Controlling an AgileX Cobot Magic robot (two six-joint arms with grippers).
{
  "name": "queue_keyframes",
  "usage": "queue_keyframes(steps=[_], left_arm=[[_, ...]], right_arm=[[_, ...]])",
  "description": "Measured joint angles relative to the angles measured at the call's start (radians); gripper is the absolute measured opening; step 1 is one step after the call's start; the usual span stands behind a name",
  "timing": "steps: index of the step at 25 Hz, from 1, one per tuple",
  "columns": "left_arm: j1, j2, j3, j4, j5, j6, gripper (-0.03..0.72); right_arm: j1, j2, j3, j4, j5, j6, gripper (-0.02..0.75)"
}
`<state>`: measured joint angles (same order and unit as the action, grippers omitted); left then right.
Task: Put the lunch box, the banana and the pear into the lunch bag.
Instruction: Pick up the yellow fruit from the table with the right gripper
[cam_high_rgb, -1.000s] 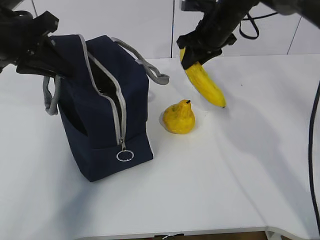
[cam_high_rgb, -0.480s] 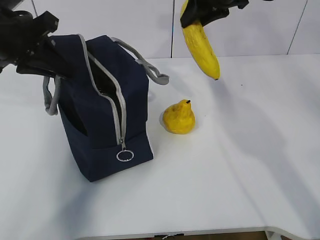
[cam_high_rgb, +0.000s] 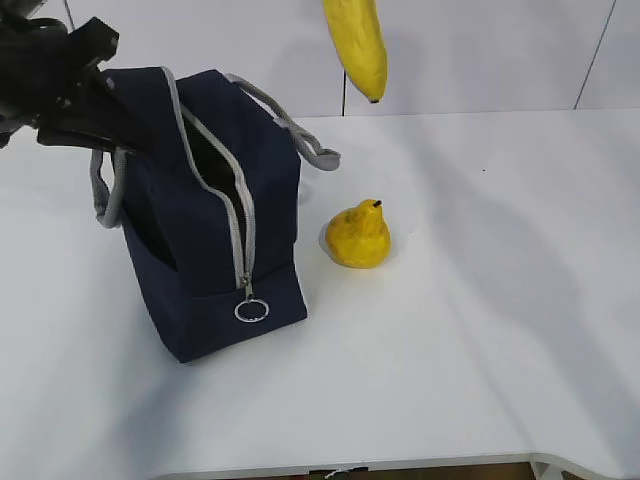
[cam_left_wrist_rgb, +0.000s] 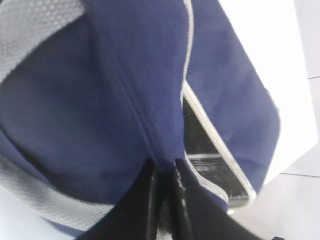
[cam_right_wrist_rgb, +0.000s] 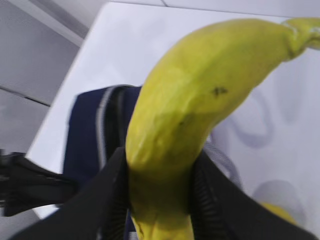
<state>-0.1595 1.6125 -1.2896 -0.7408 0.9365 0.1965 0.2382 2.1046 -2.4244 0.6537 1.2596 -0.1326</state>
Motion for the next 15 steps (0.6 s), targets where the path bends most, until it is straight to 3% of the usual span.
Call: queue_keyframes(steps=[8,15], left_arm=[[0.0,0.0,0.0,-0.108,-0.002,0.081,-0.001],[0.0,0.0,0.0,-0.15,-0.002,0.117,-0.001]], right_arm=[[0.011,-0.031,0.04,0.103,0.002,-0.018,0.272],[0.107,-0.033,0.088,0.115,0.002,-0.08,0.271]])
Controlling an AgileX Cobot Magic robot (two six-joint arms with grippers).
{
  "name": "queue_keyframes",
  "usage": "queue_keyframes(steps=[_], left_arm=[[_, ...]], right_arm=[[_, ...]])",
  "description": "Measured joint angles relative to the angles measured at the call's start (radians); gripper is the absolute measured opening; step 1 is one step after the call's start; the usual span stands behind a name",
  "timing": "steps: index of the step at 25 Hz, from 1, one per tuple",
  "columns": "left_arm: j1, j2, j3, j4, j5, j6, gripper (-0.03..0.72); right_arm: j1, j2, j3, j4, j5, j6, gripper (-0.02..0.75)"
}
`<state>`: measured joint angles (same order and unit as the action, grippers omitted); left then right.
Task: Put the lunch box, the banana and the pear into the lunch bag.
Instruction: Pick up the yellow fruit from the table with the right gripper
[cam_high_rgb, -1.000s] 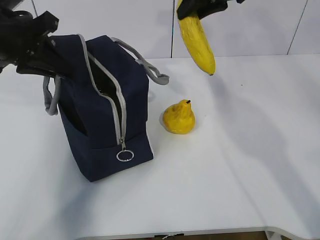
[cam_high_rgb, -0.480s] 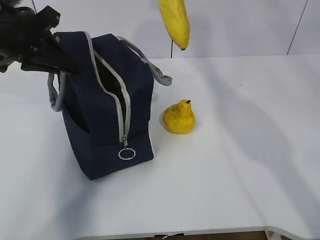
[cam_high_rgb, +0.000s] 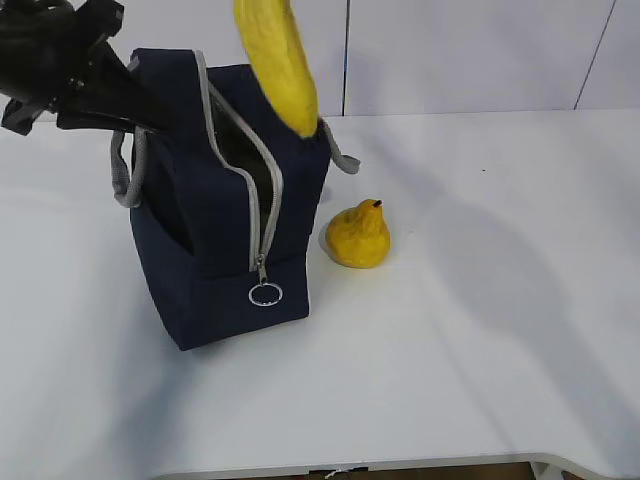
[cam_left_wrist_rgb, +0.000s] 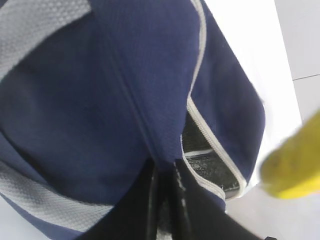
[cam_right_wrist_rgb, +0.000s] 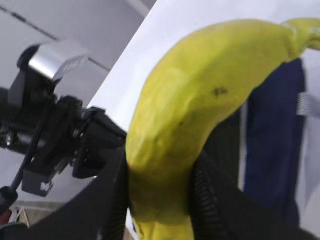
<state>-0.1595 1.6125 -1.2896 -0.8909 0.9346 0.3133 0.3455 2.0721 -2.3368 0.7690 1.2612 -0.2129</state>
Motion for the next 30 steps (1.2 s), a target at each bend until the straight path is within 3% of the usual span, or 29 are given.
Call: queue_keyframes(steps=[7,16,30], left_arm=[[0.0,0.0,0.0,-0.003,-0.002,0.002,-0.002],[0.0,0.0,0.0,-0.003,-0.002,0.003,-0.002],[0.0,0.0,0.0,-0.003,-0.002,0.003,-0.002]], right_arm=[[0.06,0.035,0.015,0.002,-0.015,-0.012,0.271],[0.07,0.13,0.016,0.006,-0.135,-0.03,0.271],[0.07,0.17,0.021,0.006,-0.077,-0.136,0.271]])
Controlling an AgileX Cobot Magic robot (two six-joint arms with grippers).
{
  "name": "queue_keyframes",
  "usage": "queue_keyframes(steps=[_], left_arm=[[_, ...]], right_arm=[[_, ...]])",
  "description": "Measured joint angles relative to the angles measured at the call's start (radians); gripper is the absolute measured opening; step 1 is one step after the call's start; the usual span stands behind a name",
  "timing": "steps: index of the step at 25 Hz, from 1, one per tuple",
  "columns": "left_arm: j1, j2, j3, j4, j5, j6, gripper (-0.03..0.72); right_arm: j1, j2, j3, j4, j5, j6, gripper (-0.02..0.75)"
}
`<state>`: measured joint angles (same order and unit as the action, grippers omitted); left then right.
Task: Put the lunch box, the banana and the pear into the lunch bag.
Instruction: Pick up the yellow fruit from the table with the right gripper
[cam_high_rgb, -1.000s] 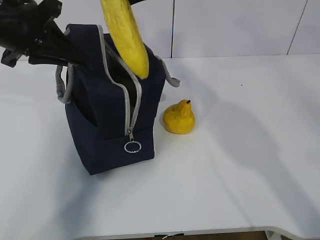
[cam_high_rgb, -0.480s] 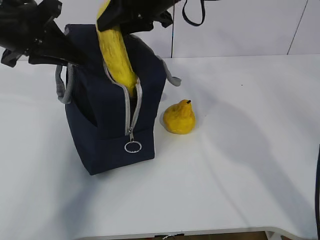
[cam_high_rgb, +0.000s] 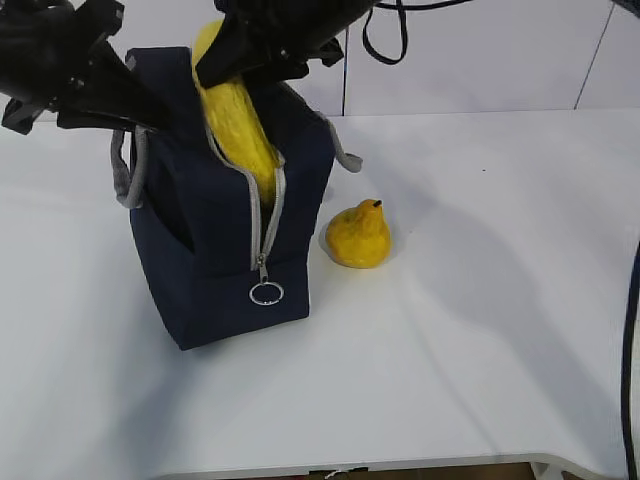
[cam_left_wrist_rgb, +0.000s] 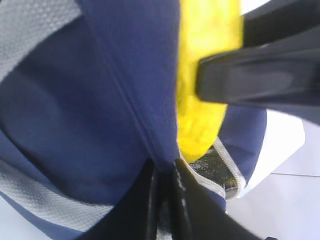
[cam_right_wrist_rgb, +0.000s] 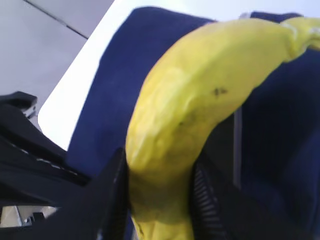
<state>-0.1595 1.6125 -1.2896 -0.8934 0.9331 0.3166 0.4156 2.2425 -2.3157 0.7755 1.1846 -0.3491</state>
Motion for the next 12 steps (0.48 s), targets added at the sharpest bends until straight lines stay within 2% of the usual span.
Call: queue_keyframes(steps=[12], left_arm=[[0.0,0.0,0.0,0.0,0.0,0.0,-0.002]], right_arm=[[0.0,0.044,0.0,0.01,0.041,-0.05,0.27]])
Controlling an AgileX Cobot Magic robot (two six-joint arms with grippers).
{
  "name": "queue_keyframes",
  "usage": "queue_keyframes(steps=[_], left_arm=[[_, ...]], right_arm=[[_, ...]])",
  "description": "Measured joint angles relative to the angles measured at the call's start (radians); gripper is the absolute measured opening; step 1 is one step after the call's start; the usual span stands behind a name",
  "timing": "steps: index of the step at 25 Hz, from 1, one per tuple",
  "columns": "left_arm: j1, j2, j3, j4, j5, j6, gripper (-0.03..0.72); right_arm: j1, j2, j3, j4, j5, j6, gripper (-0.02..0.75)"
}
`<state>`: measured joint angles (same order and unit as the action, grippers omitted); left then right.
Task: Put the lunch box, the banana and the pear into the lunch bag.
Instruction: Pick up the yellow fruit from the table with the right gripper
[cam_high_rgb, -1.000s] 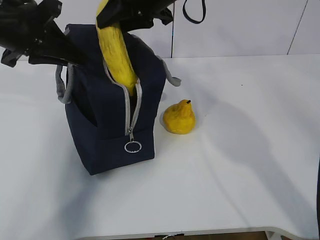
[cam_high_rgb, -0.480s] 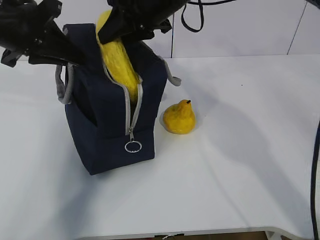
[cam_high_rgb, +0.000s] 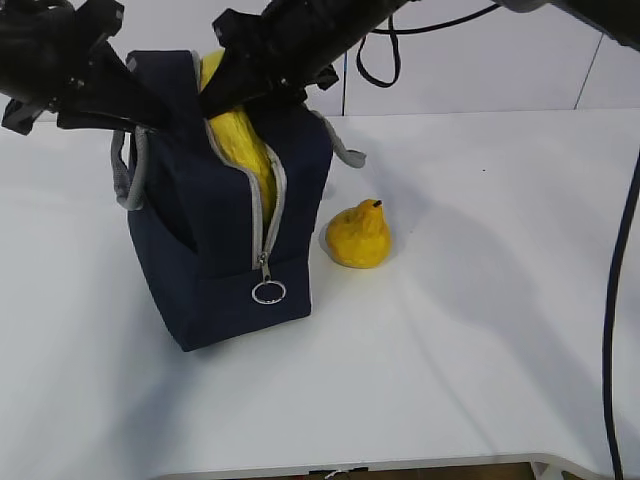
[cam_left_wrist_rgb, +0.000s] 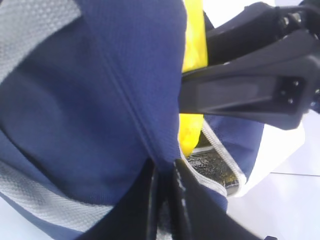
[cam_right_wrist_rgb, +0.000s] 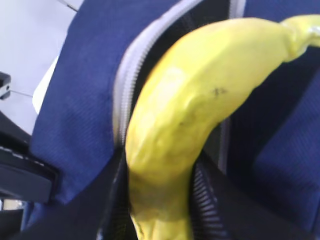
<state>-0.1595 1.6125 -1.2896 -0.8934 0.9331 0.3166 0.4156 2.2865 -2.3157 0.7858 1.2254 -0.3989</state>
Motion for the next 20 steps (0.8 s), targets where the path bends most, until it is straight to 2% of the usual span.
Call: queue_keyframes(steps=[8,20], left_arm=[[0.0,0.0,0.0,0.0,0.0,0.0,-0.002],[0.0,0.0,0.0,0.0,0.0,0.0,-0.002]], right_arm=[[0.0,0.001,0.0,-0.008,0.011,-0.121,0.27],[0.012,0.001,0.0,-0.045,0.014,-0.14,0.27]])
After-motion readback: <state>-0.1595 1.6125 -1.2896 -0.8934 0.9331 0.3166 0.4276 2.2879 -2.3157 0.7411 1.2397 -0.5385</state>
